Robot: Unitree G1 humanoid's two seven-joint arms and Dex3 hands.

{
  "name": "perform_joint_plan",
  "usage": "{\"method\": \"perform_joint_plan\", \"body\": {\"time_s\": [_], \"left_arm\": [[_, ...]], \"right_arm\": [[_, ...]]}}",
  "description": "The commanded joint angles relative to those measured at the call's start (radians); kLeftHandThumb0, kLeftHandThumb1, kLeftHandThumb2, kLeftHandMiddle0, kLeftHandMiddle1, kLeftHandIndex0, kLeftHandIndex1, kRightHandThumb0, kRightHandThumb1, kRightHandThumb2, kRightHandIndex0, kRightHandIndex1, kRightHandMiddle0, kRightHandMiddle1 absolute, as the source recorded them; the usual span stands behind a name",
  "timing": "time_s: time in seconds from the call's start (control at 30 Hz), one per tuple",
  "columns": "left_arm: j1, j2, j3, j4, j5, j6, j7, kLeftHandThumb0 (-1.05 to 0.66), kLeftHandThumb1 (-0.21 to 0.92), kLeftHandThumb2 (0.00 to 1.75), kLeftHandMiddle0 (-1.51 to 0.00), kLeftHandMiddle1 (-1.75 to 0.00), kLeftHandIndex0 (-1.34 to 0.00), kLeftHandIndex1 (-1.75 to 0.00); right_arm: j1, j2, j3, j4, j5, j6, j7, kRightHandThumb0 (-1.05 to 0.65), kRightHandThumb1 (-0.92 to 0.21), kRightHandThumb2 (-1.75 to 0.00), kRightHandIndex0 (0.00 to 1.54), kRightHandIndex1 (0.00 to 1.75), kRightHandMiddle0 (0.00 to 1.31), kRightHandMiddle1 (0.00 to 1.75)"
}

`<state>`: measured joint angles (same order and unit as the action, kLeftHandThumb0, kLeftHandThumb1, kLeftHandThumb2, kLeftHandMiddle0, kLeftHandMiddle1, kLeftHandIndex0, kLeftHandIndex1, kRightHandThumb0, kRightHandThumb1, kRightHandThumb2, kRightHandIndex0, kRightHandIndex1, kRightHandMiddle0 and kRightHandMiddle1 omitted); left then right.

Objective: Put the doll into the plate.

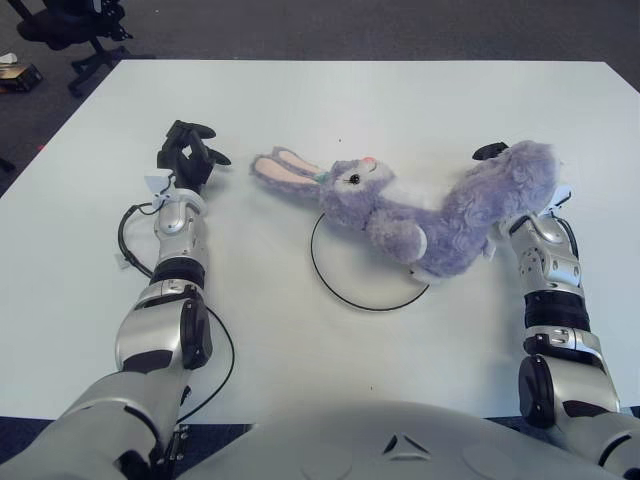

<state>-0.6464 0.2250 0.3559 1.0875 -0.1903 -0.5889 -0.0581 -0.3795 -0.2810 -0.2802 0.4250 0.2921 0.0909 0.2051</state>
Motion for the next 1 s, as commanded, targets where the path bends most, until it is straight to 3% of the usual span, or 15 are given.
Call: {"method": "perform_joint_plan", "body": {"time_s": [0.0, 0.97], "left_arm": [[0.030, -0.042, -0.006, -0.016, -0.022, 0.012, -0.038, -0.30, 0.92, 0.43, -1.01, -1.75, -0.78, -1.75], [0.084, -0.082, -0.028, -0.091, -0.018, 0.015, -0.076, -0.29, 0.92, 0.39, -0.99, -1.75, -0.75, -1.75]], "right_arm": [[0.028, -0.001, 0.003, 0.054, -0.034, 0.026, -0.031, -0.36, -0.84, -0.62, 0.67, 1.75, 0.26, 1.75], [0.027, 0.010, 0.036, 0.068, -0.091, -0.022, -0.094, -0.37, -0.79, -0.68, 0.69, 1.75, 0.28, 1.75]]}}
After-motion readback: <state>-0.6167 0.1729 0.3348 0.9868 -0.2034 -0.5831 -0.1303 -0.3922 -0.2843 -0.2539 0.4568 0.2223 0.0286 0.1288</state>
